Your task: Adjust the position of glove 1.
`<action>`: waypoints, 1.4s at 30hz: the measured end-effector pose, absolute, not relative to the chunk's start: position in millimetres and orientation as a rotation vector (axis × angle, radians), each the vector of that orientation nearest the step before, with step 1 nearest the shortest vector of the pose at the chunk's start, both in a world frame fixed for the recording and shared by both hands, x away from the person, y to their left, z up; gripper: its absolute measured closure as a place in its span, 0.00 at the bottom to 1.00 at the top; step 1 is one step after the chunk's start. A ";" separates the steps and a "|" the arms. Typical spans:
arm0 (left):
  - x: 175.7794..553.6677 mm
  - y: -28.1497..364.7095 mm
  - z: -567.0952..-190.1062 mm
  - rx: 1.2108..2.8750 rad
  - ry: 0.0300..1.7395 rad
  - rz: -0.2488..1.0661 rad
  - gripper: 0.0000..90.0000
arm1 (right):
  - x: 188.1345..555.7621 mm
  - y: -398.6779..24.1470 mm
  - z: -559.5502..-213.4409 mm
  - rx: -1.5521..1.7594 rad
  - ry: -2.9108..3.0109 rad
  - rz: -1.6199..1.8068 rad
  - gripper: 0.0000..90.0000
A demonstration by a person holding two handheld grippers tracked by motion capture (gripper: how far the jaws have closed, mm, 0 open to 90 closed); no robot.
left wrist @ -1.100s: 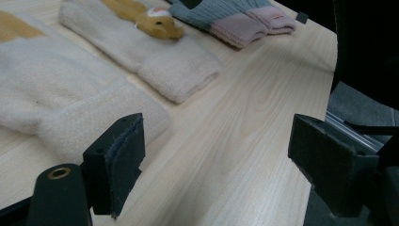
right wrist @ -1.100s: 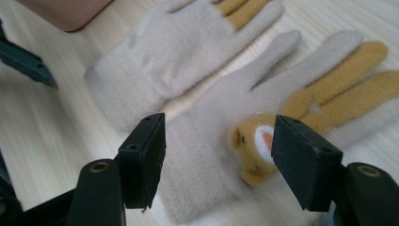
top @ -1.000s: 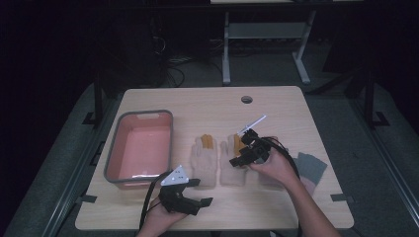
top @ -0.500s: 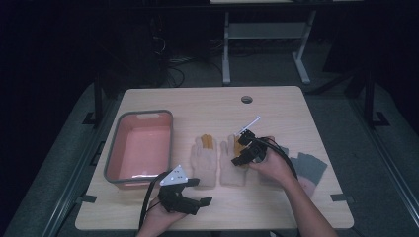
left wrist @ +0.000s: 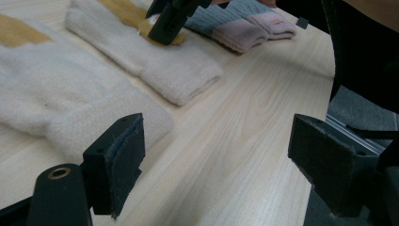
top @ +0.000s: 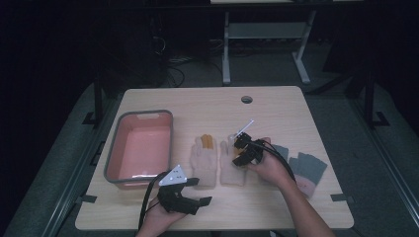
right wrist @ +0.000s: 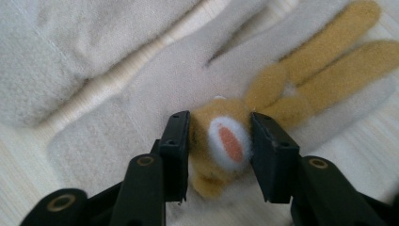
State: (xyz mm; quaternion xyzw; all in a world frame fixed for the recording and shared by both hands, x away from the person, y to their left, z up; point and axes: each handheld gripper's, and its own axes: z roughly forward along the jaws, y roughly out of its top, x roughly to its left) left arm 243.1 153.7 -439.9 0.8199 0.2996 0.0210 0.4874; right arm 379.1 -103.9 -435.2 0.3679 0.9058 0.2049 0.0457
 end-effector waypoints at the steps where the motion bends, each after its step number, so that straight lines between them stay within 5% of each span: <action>1: 242.9 154.0 -439.6 1.993 0.727 0.052 0.21 | 378.9 -103.9 -435.0 1.122 2.764 0.626 0.69; 42: 235.7 159.0 -432.7 1.955 0.732 0.074 0.21 | 358.5 -93.2 -366.0 0.939 2.760 0.827 0.74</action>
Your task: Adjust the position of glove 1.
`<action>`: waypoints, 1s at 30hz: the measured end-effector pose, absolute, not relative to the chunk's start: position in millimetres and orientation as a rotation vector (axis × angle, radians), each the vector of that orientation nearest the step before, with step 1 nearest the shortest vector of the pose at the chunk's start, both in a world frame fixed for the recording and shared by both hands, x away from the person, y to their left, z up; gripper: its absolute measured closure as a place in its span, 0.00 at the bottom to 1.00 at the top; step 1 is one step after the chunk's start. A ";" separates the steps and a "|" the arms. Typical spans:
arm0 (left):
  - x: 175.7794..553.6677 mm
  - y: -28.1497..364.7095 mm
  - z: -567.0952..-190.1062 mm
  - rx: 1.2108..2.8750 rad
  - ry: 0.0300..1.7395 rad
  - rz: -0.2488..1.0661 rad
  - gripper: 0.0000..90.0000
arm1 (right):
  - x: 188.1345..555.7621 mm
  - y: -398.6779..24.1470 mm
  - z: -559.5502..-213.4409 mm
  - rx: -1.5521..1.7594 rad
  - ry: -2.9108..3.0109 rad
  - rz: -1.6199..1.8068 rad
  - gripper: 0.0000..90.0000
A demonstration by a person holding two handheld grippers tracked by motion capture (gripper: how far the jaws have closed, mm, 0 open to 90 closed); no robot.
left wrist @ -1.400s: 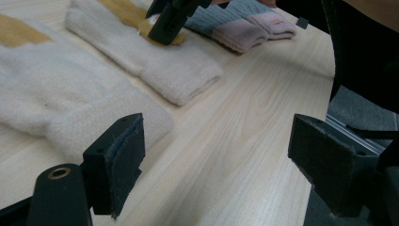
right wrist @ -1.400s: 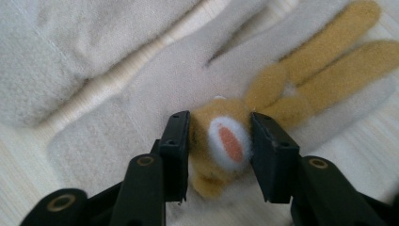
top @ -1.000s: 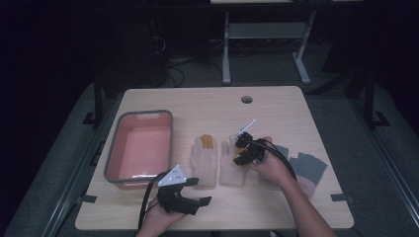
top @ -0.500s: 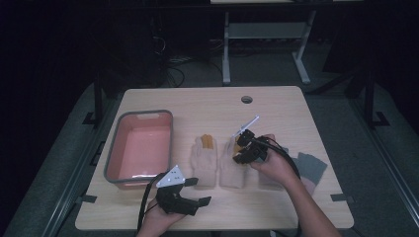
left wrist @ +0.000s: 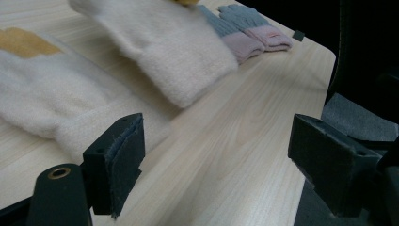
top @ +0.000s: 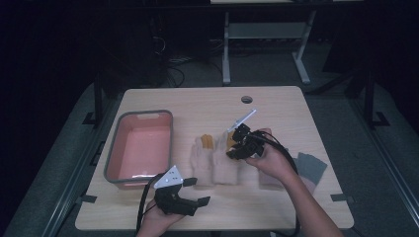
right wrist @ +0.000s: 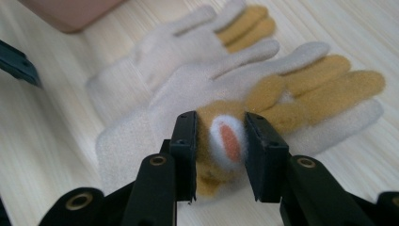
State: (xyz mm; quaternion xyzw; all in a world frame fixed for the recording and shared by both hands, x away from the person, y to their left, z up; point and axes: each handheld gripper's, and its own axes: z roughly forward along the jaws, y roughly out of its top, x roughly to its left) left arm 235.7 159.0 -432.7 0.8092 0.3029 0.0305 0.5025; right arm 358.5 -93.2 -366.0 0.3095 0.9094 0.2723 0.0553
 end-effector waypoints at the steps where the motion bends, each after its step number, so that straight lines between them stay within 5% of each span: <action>1: 235.6 159.4 -432.3 1.957 0.731 0.072 0.21 | 358.5 -90.1 -364.3 0.950 2.766 0.832 0.74; 30: 234.5 164.0 -431.3 1.938 0.744 0.079 0.21 | 389.1 -21.6 -397.8 0.844 2.920 0.828 0.73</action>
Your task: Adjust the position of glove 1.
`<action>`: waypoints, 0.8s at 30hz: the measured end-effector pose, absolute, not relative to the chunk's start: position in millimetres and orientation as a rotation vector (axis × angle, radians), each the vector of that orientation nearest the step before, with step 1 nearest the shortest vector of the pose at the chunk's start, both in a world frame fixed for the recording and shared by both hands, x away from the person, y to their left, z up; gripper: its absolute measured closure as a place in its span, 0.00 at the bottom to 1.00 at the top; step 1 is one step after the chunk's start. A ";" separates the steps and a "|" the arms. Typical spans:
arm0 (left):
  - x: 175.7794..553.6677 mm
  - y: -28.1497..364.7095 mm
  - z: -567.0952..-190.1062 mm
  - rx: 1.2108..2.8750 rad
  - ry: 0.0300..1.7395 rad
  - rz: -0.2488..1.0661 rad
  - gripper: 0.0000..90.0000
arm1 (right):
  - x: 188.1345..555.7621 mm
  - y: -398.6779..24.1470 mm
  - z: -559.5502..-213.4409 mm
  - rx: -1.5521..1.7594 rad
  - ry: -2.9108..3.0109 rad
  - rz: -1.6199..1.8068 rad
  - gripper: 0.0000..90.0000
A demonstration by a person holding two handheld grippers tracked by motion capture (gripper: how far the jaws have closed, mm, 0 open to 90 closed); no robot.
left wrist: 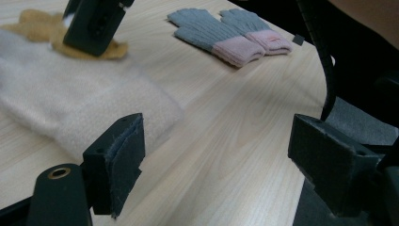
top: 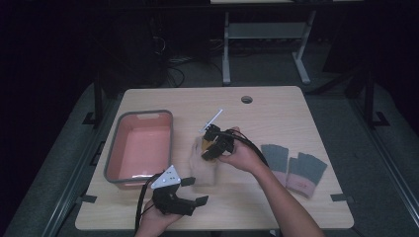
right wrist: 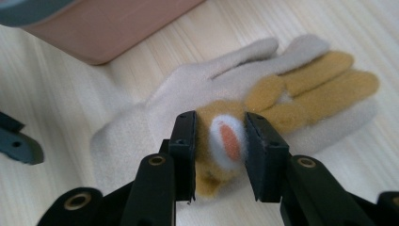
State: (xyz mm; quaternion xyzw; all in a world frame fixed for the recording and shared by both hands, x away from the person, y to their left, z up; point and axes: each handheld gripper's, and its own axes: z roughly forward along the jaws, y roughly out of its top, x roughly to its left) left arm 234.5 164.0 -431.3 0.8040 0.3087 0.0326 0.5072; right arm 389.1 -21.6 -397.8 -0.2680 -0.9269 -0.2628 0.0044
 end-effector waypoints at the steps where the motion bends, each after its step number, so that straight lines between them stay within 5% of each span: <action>1: 234.8 164.6 -431.1 1.940 0.742 0.083 0.21 | 389.5 -21.2 -399.7 -0.841 -2.900 -0.817 0.73; 5: 235.4 165.9 -431.3 1.933 0.750 0.086 0.21 | 390.5 -20.7 -406.5 -0.857 -2.896 -0.787 0.71; 11: 235.0 166.0 -431.0 1.929 0.756 0.079 0.21 | 390.1 -20.0 -399.3 -0.870 -2.911 -0.893 0.53; 24: 235.2 166.4 -431.4 1.936 0.747 0.077 0.22 | 392.7 13.6 -410.4 -0.775 -2.966 -0.878 0.58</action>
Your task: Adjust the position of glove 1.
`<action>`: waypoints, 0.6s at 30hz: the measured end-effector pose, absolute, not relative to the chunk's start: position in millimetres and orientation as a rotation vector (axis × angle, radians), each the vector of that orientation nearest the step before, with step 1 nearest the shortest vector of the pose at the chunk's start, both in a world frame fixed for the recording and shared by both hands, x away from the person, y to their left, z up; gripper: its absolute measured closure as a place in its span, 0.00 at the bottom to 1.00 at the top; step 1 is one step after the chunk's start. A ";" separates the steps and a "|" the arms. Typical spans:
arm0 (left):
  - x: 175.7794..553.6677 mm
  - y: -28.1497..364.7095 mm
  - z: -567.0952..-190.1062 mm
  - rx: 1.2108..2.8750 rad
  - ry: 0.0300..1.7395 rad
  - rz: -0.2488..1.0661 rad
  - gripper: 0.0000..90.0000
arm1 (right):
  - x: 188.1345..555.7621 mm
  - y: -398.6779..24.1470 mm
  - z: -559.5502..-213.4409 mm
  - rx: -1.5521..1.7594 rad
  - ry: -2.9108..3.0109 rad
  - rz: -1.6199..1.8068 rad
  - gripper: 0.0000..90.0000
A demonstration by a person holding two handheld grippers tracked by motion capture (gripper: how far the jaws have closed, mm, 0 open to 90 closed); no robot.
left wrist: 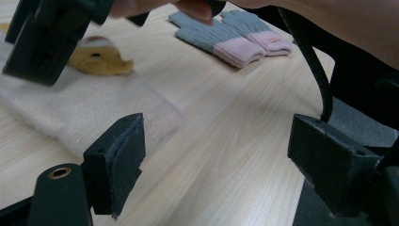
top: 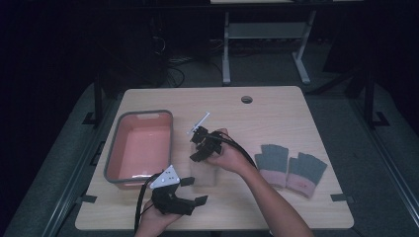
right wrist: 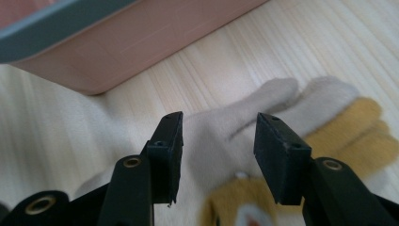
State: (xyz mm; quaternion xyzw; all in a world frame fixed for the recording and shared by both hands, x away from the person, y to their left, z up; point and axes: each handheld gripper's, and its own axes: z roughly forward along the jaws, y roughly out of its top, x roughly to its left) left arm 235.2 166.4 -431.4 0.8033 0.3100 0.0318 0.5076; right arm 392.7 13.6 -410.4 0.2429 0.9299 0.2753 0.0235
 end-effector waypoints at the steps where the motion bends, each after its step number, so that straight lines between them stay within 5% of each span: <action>1: 235.2 166.5 -431.4 1.933 0.750 0.075 0.22 | 393.6 15.7 -412.7 0.747 2.887 0.837 0.58; 18: 234.9 164.3 -430.5 1.895 0.754 0.009 0.21 | 391.3 0.5 -424.9 0.592 2.955 0.717 0.55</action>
